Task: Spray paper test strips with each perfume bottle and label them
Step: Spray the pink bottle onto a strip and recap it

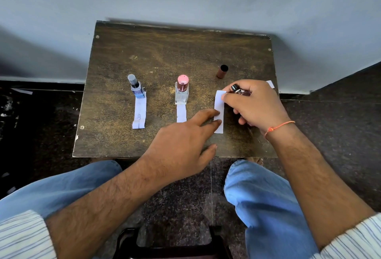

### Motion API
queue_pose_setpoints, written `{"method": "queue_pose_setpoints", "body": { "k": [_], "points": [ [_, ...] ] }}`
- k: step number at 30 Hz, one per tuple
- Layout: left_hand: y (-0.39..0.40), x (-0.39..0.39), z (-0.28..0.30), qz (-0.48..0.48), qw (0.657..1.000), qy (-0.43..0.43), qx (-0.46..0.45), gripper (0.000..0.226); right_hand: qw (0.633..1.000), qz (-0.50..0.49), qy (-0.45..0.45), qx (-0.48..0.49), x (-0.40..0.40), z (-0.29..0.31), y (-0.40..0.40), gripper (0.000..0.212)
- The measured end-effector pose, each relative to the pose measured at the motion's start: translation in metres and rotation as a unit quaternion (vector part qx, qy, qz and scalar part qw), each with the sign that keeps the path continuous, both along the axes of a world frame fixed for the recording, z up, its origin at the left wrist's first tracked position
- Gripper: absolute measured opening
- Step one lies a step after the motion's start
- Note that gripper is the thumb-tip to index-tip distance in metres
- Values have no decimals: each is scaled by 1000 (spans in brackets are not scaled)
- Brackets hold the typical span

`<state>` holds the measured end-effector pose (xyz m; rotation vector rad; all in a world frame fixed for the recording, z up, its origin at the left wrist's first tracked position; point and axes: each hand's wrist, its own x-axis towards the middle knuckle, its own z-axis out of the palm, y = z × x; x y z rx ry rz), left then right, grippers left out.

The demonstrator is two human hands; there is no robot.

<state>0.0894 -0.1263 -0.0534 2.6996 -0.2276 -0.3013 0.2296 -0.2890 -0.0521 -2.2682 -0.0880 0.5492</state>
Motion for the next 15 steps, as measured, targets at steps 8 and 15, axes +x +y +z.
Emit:
{"method": "queue_pose_setpoints", "body": {
  "k": [8, 15],
  "points": [
    [-2, 3, -2, 22, 1000, -10, -1, 69, 991, 44, -87, -92, 1, -5, 4, 9],
    [-6, 6, 2, 22, 1000, -4, 21, 68, 985, 34, -121, -120, 2, -2, 6, 23]
  ]
}}
